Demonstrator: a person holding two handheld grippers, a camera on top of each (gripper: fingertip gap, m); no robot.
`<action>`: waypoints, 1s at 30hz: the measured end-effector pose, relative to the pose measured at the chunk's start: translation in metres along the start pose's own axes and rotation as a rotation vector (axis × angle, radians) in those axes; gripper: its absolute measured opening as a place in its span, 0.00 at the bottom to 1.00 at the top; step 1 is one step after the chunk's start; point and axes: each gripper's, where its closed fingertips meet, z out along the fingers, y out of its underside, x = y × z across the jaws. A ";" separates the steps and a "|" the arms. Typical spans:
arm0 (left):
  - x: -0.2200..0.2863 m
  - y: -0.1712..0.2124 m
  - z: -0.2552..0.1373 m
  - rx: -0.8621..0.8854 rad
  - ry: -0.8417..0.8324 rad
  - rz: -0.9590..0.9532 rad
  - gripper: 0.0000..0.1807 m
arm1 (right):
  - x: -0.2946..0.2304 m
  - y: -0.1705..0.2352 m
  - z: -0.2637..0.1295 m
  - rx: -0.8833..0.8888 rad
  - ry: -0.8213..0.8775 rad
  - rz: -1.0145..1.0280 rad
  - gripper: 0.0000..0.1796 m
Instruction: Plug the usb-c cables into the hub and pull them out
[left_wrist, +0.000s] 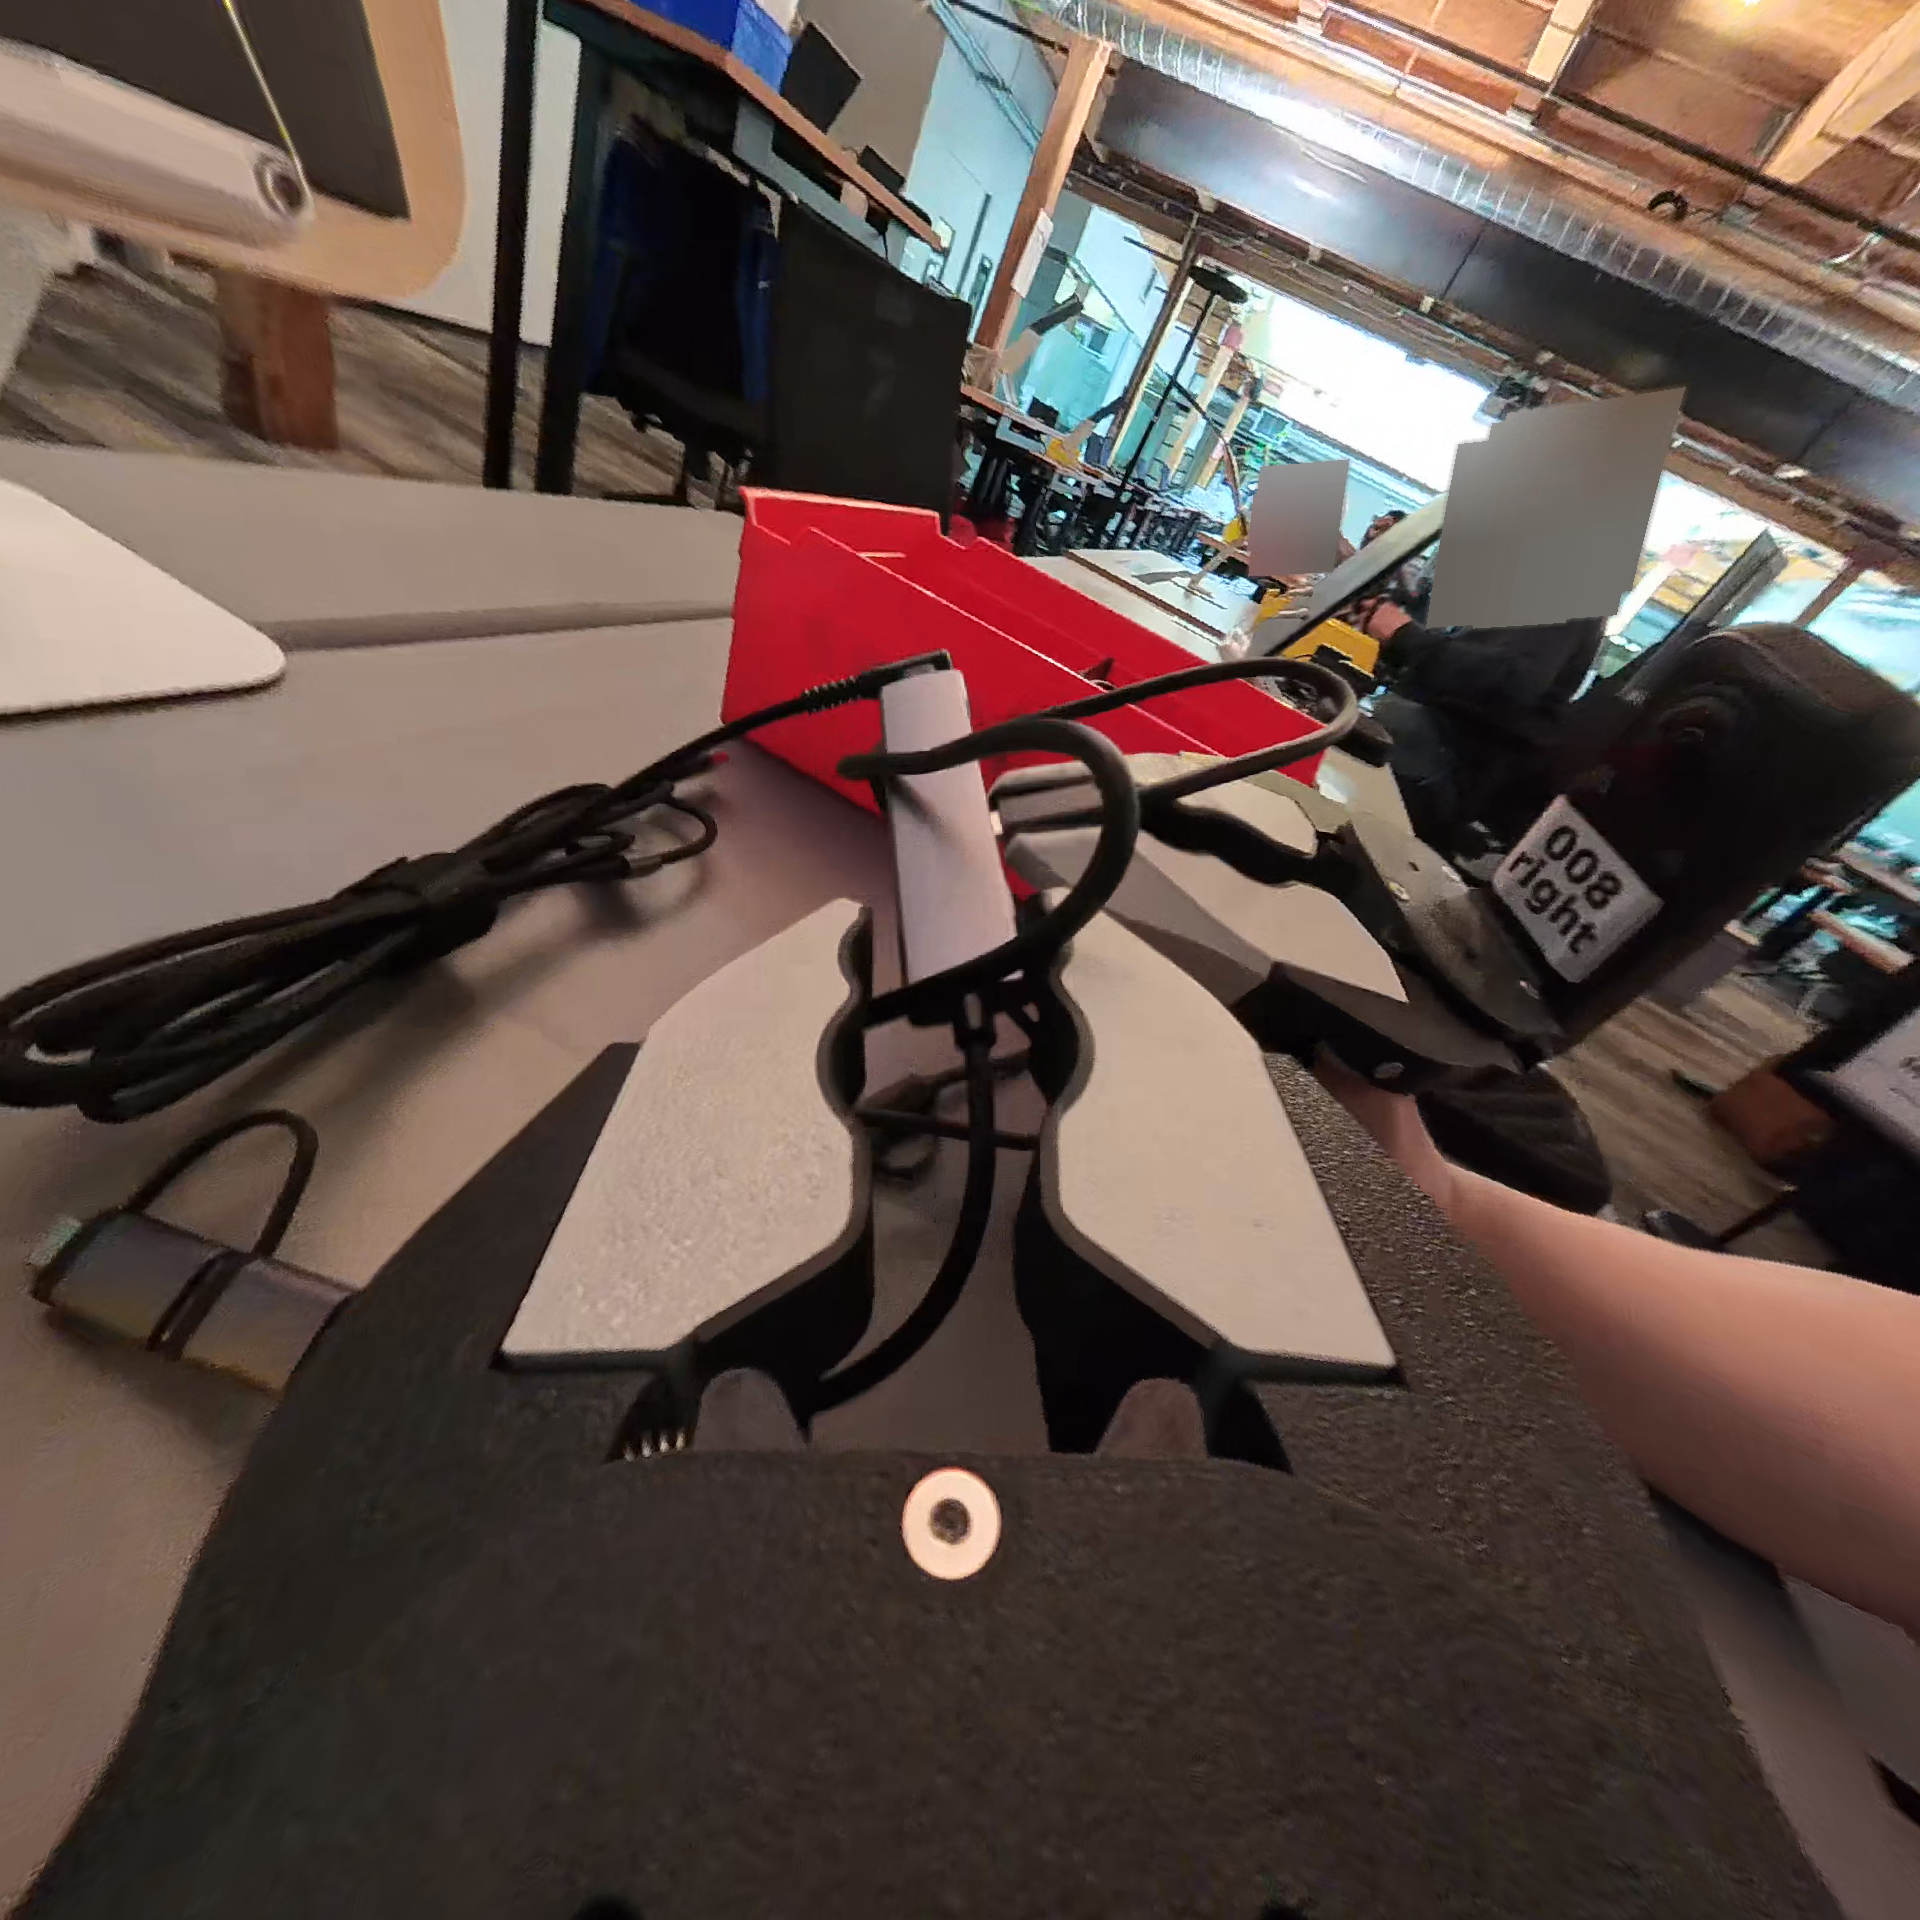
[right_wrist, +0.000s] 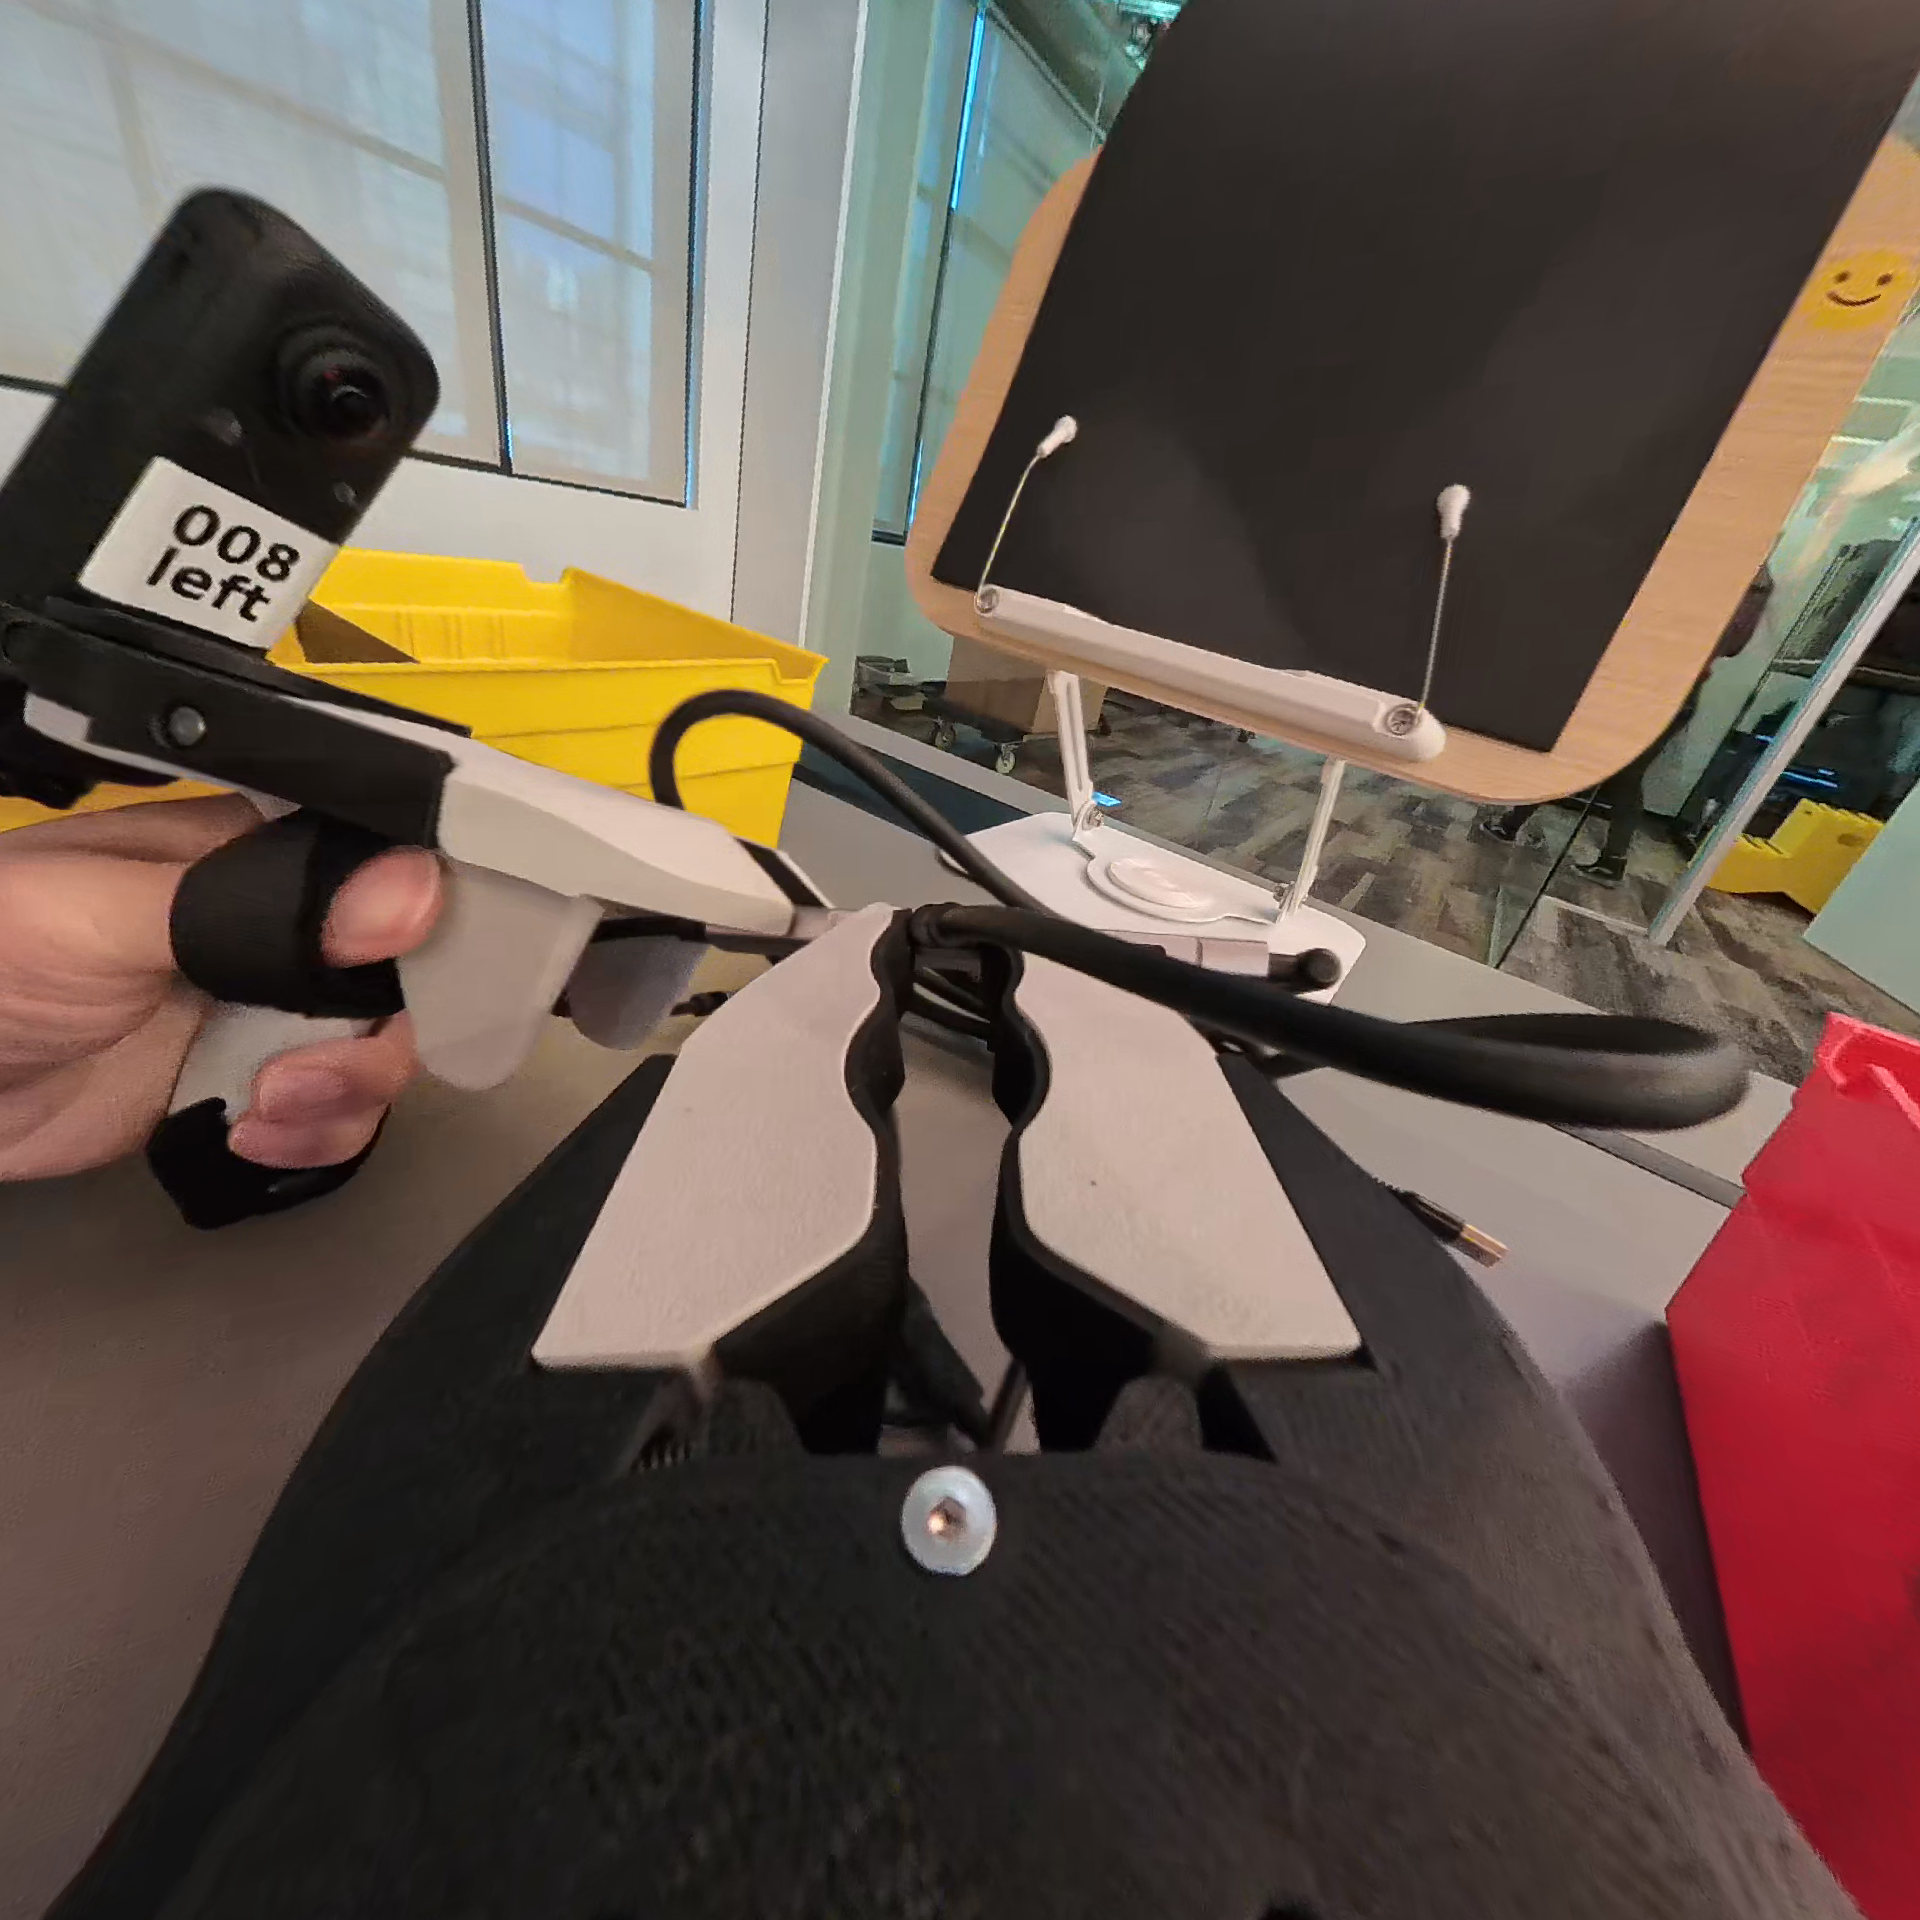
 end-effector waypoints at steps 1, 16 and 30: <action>0.000 0.000 -0.001 0.004 0.010 -0.023 0.17 | 0.000 -0.001 0.000 0.006 -0.004 -0.004 0.07; -0.002 0.004 0.012 -0.003 0.033 -0.080 0.20 | 0.001 0.003 0.004 0.023 -0.044 0.084 0.07; -0.010 0.014 0.007 -0.131 -0.089 0.175 0.17 | -0.006 0.017 0.003 -0.117 -0.172 0.179 0.08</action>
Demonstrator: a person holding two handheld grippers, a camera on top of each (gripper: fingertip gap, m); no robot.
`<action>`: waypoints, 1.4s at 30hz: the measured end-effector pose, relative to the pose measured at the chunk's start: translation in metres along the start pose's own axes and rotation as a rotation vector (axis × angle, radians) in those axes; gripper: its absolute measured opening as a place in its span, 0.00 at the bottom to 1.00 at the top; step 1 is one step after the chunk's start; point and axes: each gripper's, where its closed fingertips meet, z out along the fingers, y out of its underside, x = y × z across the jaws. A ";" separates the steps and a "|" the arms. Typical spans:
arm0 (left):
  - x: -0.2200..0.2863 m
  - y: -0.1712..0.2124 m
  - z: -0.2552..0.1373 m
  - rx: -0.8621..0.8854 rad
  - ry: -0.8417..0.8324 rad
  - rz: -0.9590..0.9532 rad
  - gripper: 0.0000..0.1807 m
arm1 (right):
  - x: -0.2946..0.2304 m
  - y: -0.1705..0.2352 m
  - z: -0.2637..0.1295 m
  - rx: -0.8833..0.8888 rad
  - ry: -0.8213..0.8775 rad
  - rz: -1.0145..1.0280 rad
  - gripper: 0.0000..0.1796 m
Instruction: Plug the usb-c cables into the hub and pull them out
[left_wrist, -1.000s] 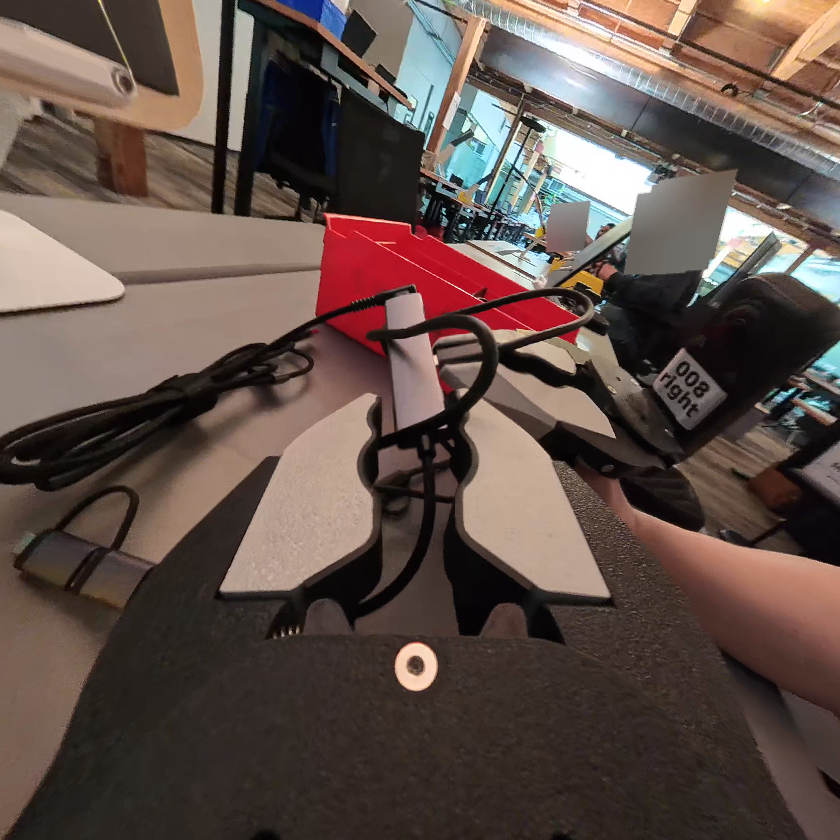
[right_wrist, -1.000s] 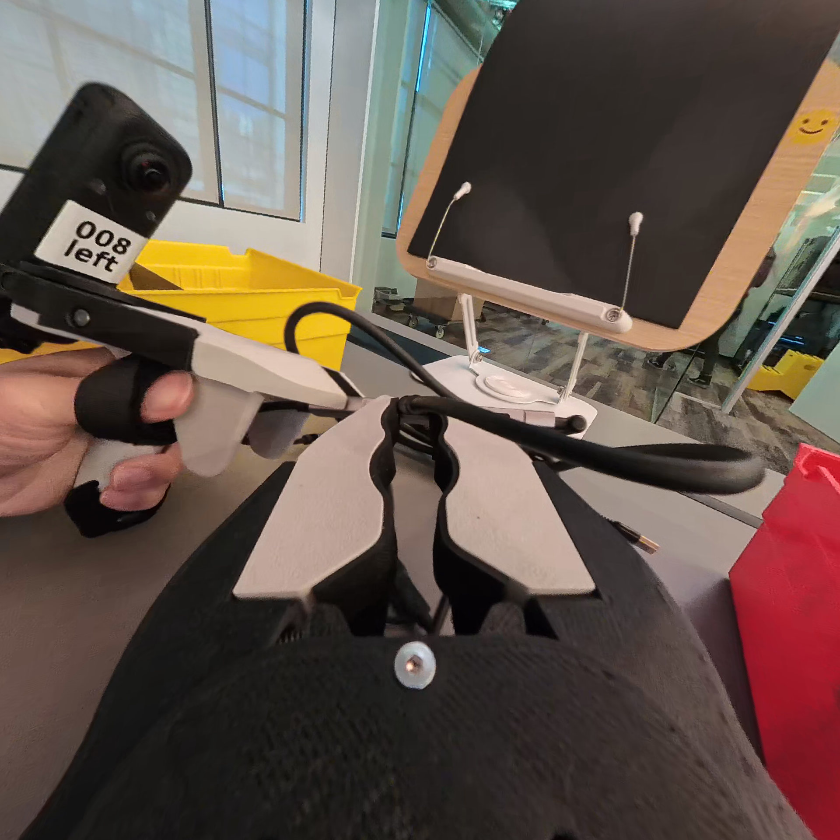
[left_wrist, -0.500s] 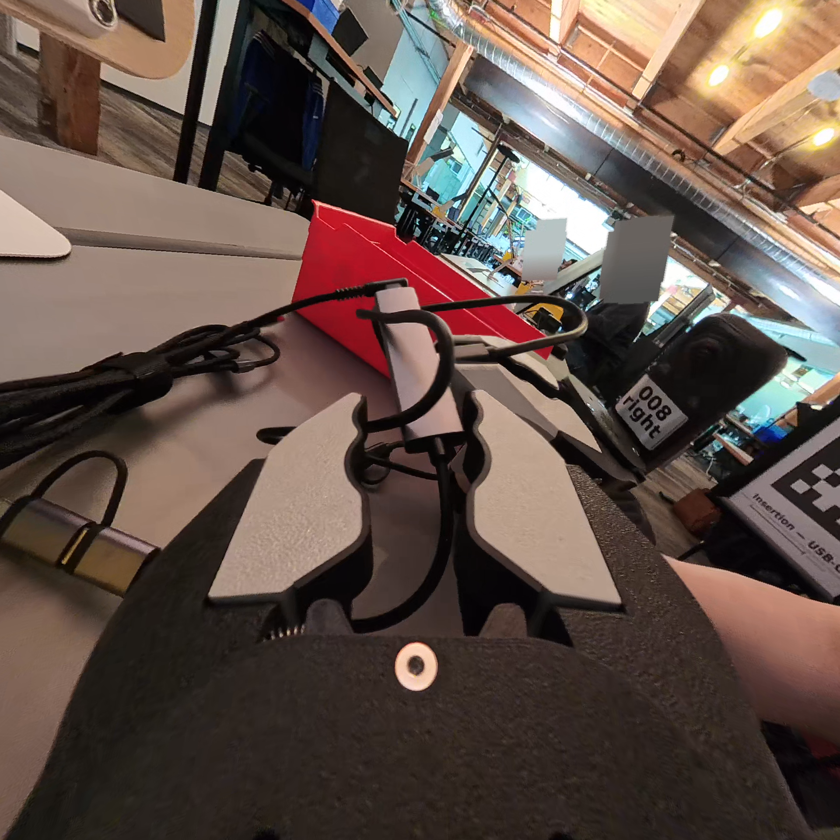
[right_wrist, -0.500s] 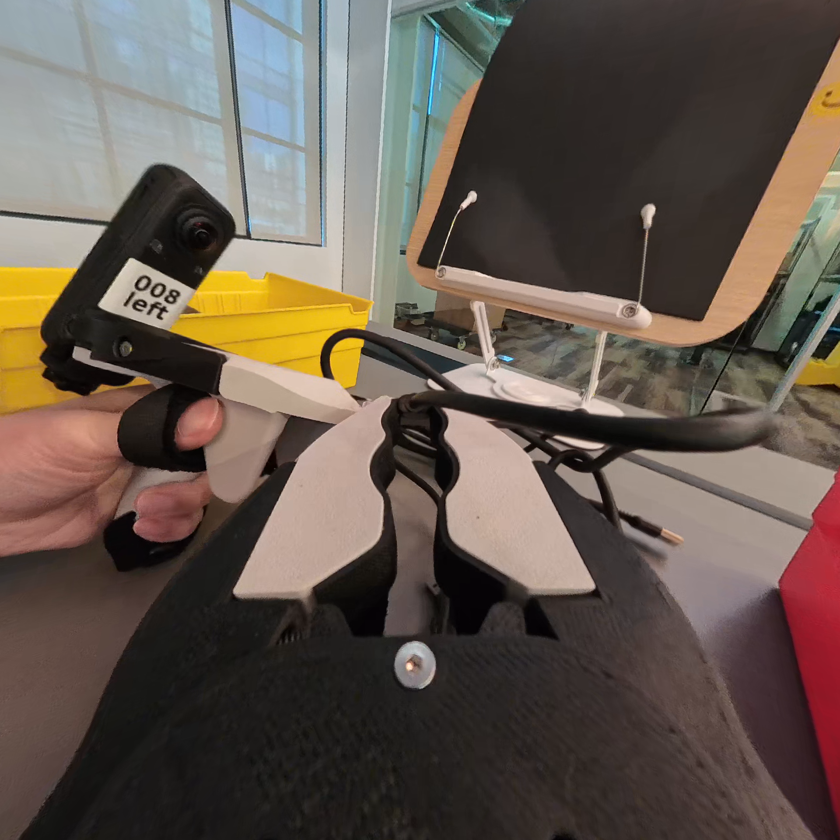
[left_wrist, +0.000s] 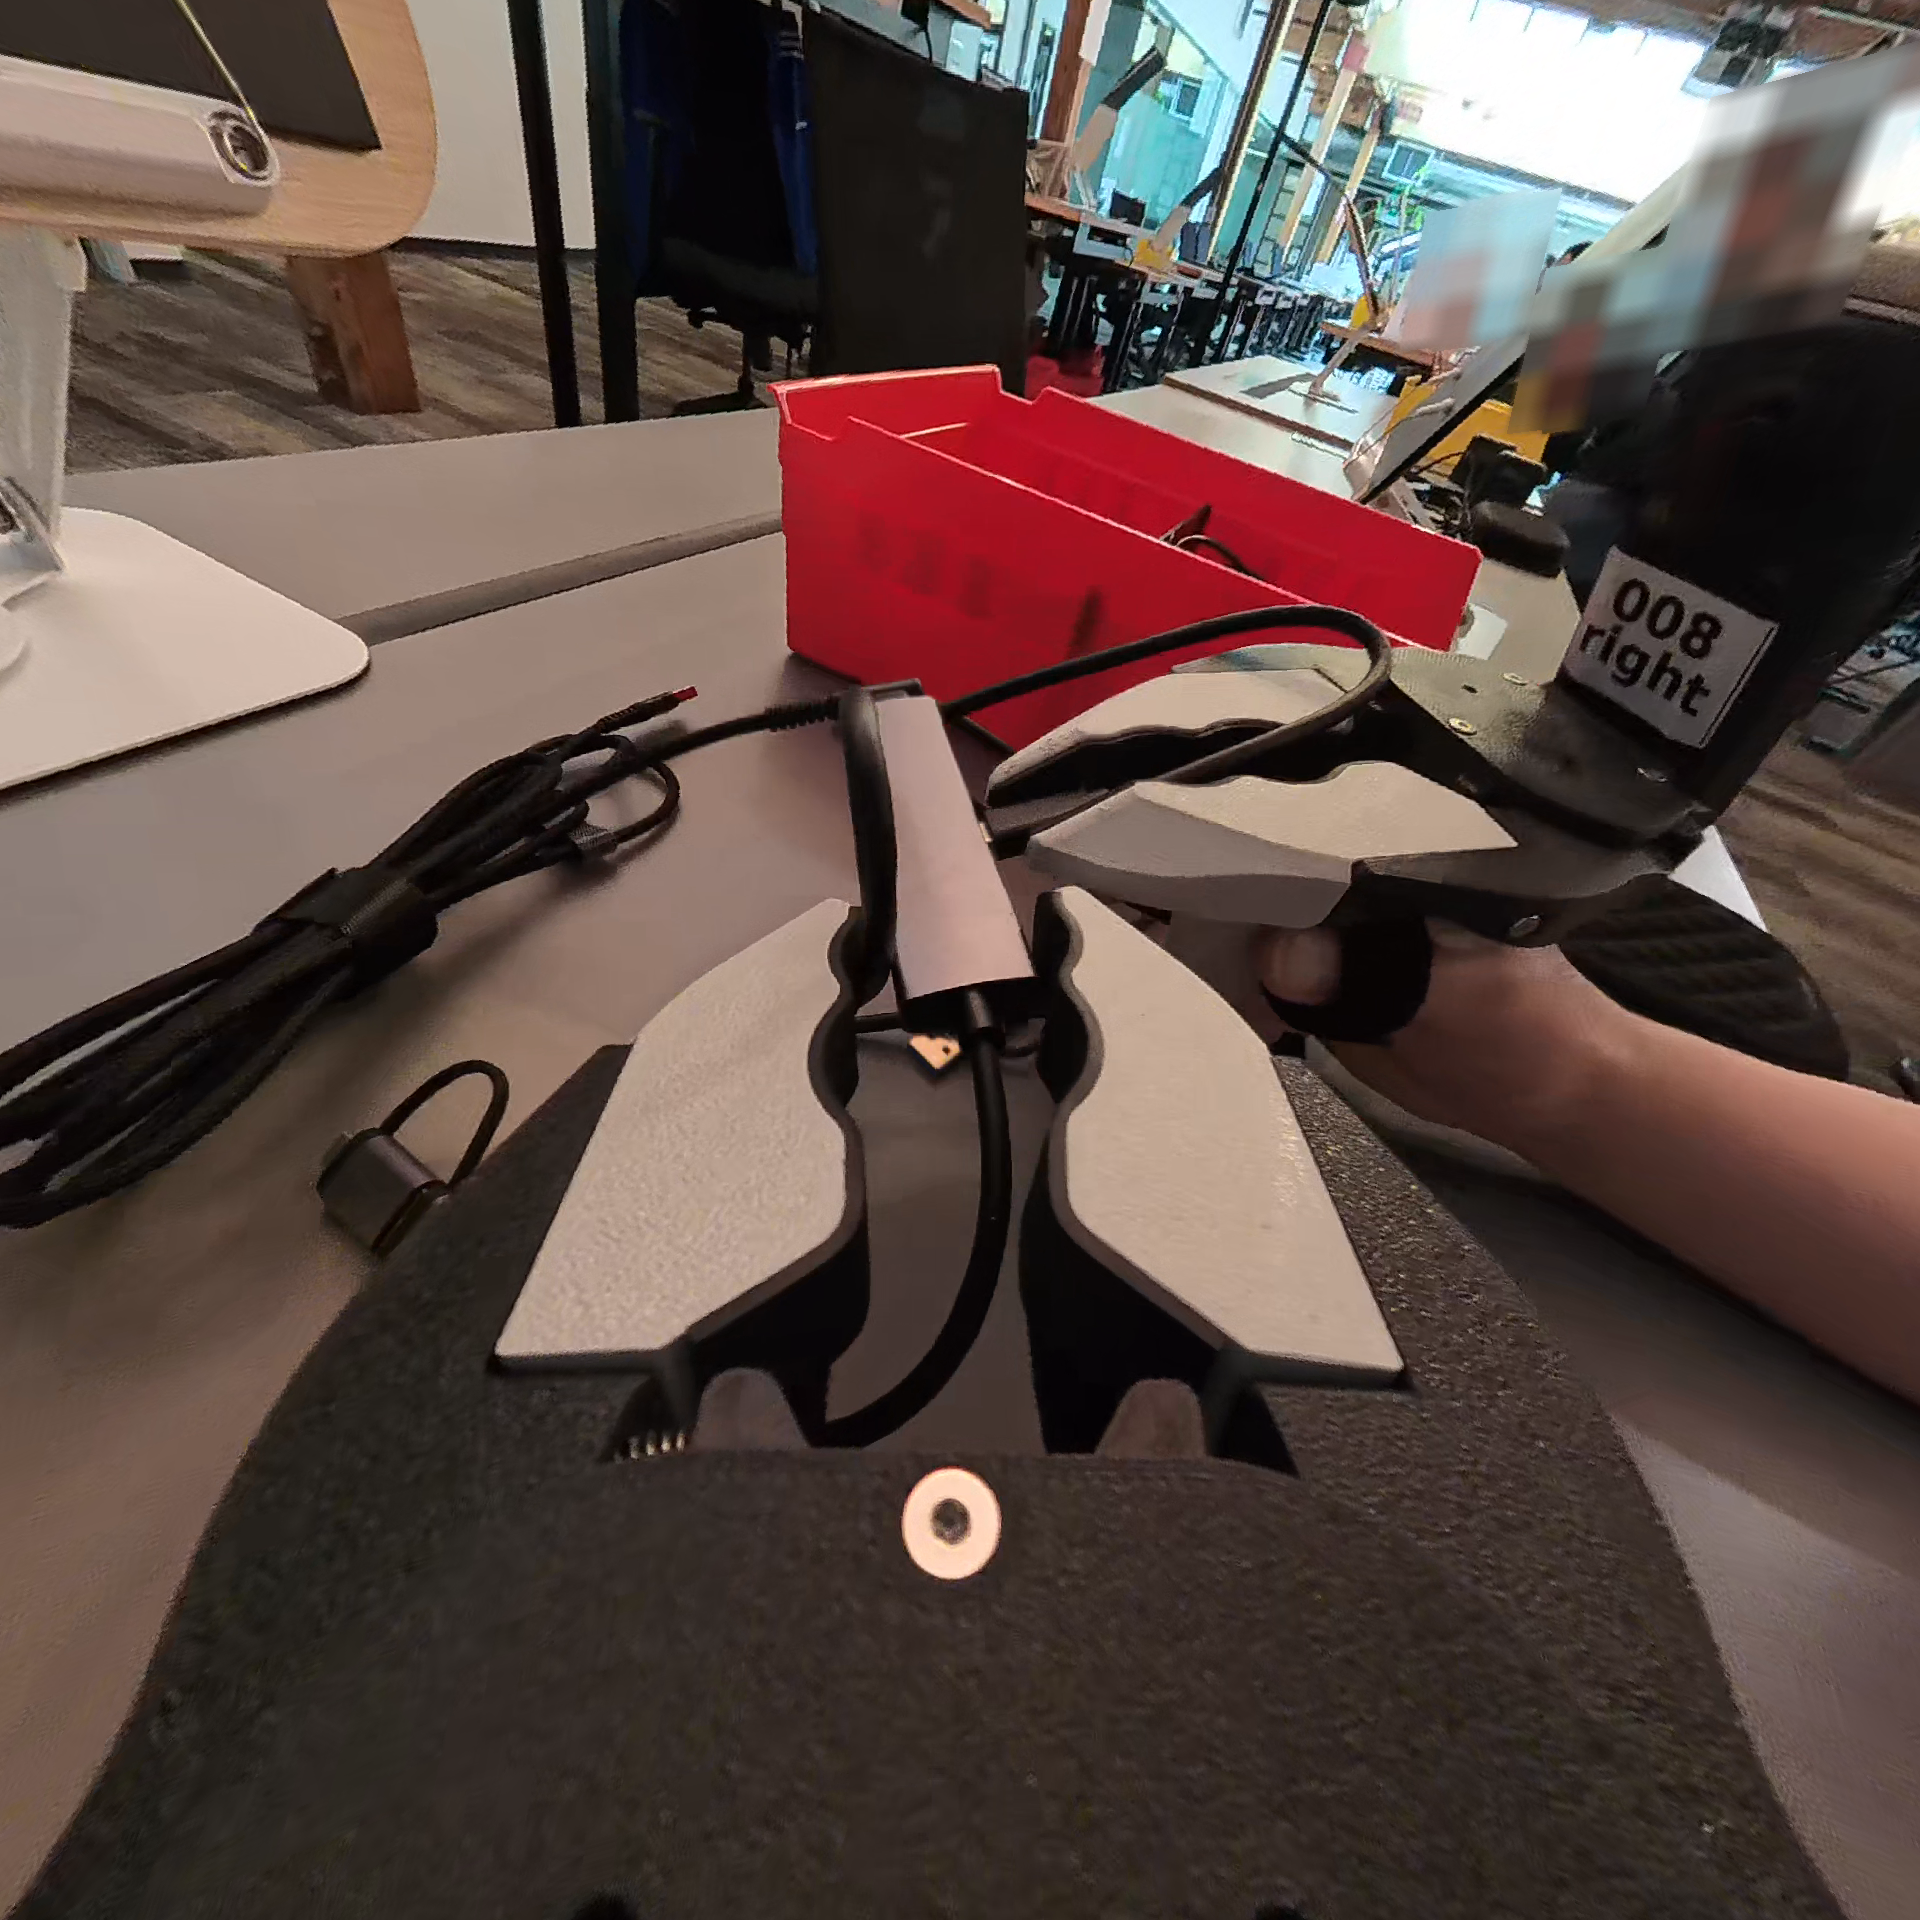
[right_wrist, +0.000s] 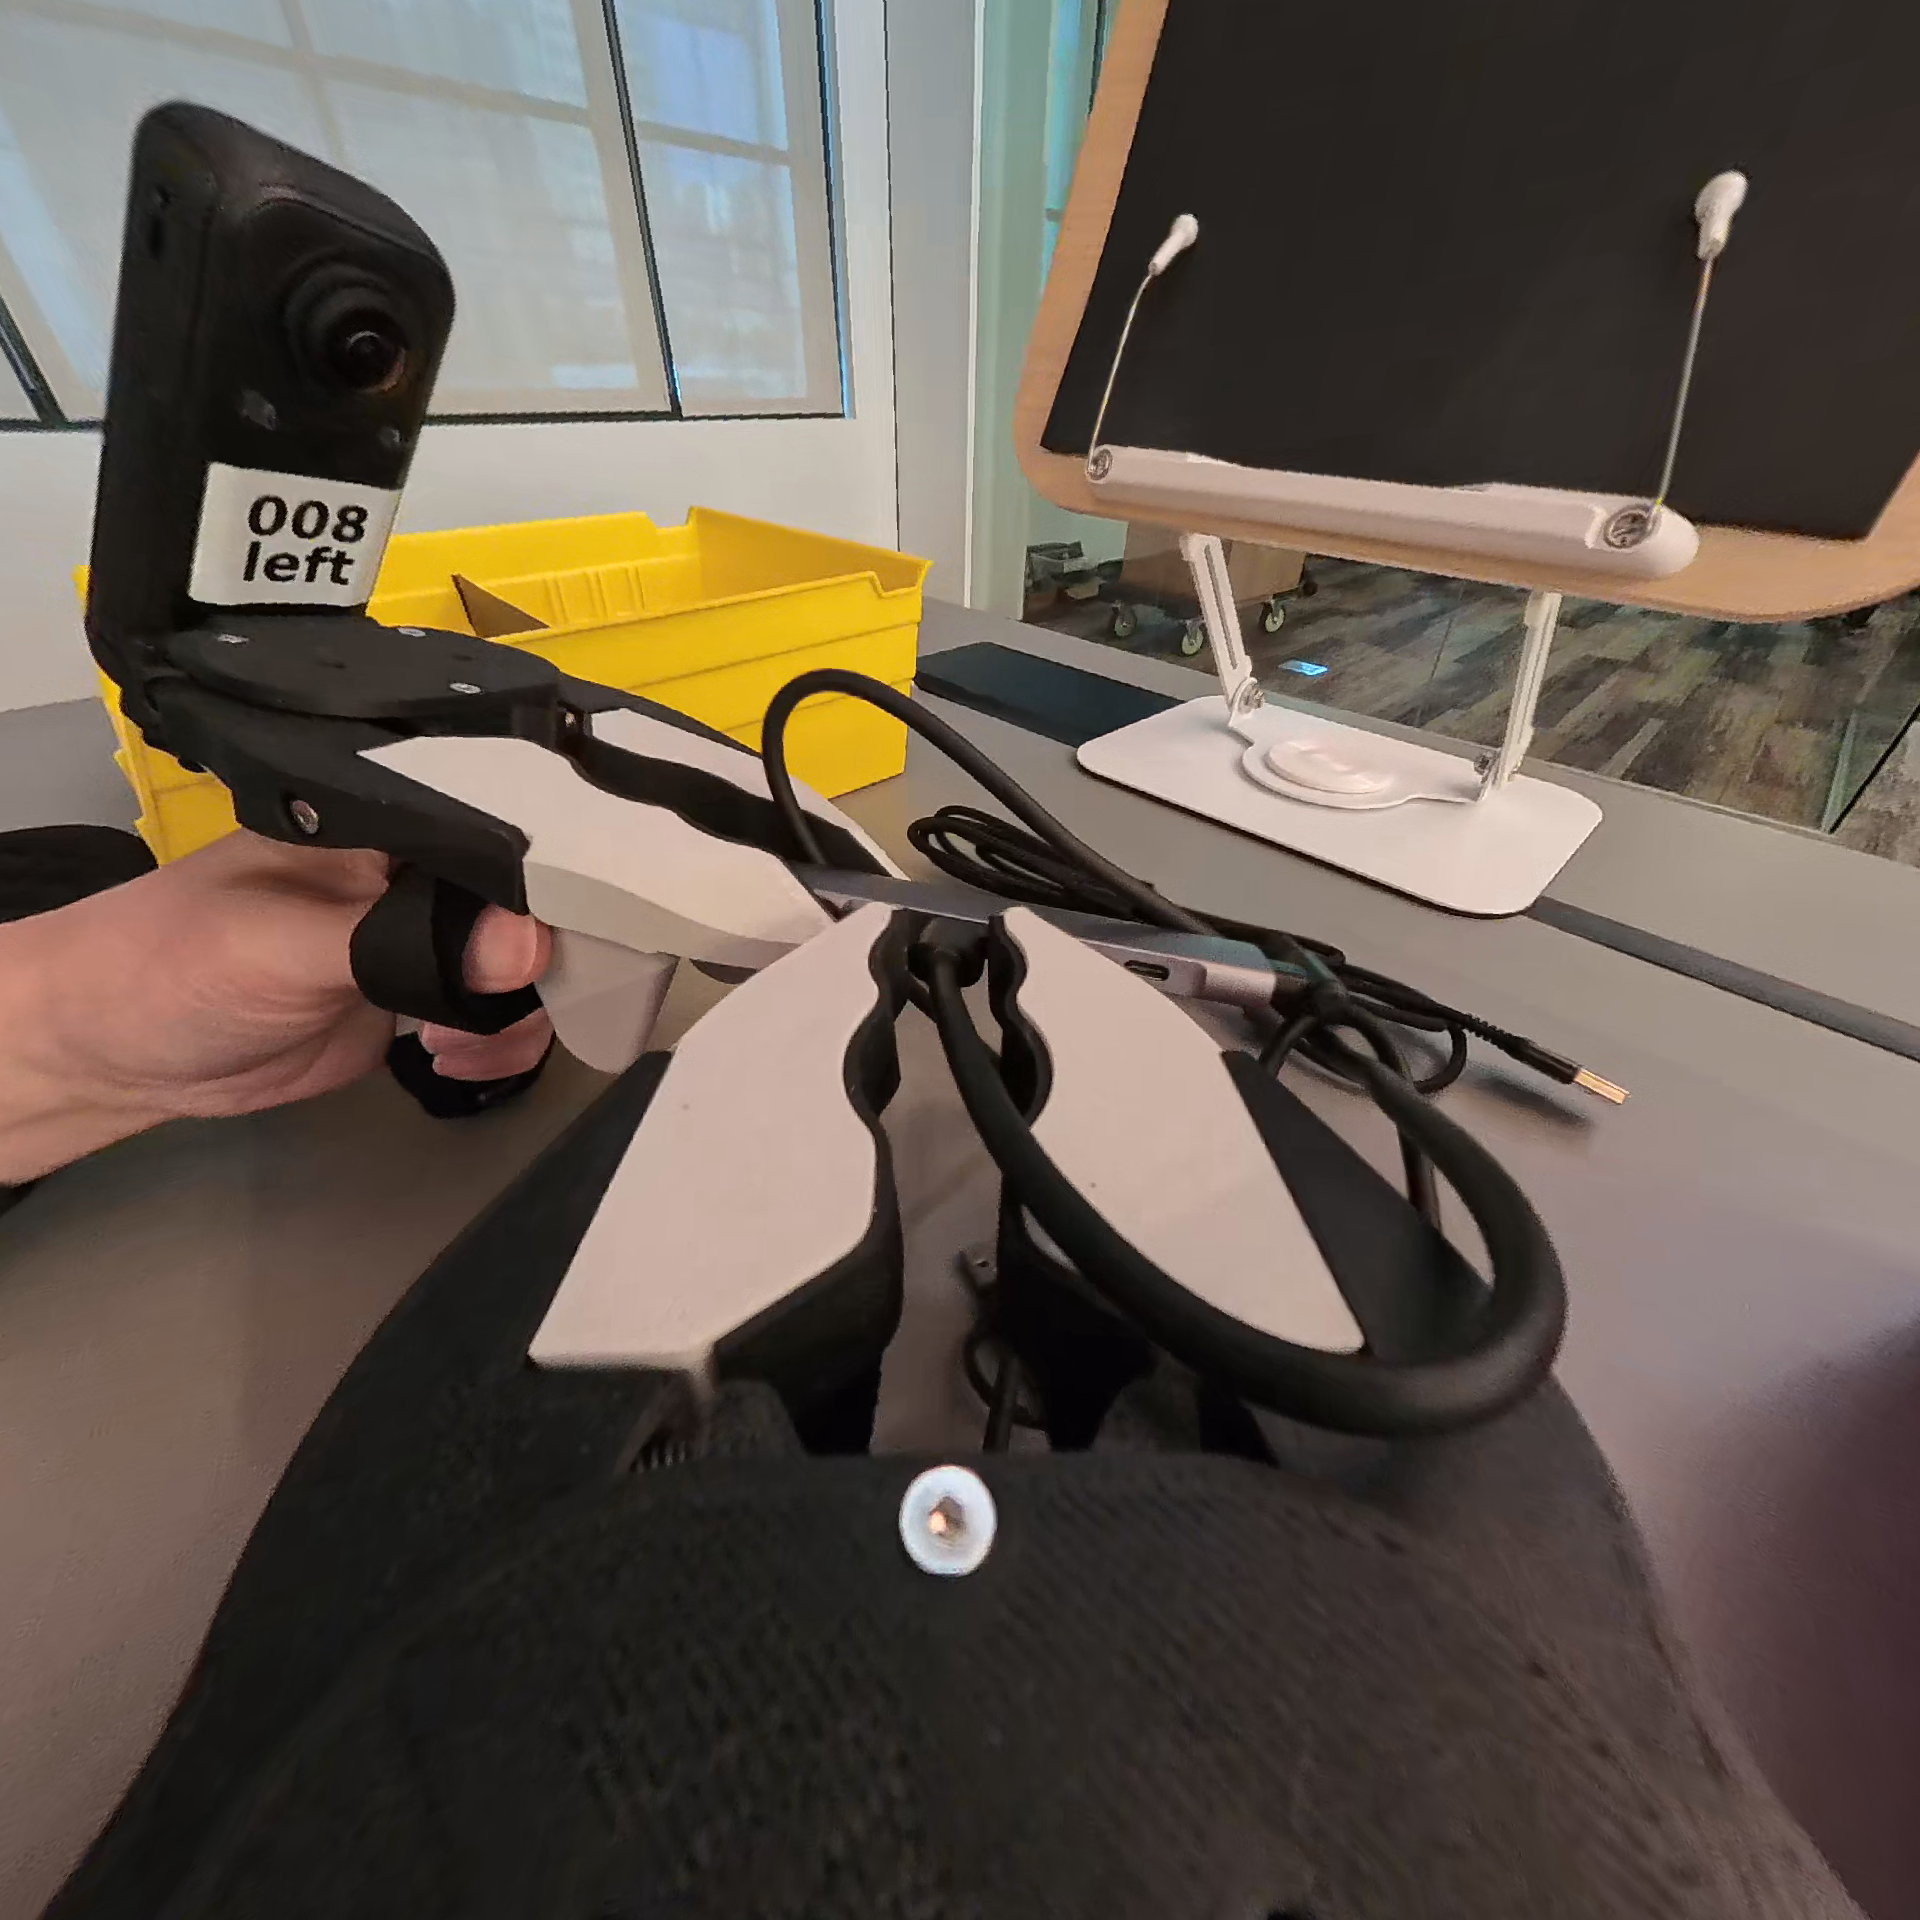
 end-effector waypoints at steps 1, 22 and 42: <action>0.000 0.000 0.000 0.001 -0.001 0.002 0.17 | 0.000 0.000 0.000 -0.007 0.001 -0.010 0.08; 0.032 -0.035 -0.026 0.101 -0.174 0.364 0.11 | 0.023 -0.002 0.000 0.007 0.080 0.020 0.07; 0.040 -0.052 -0.041 0.211 0.178 -0.149 0.05 | -0.014 -0.016 -0.002 0.018 0.105 -0.475 0.08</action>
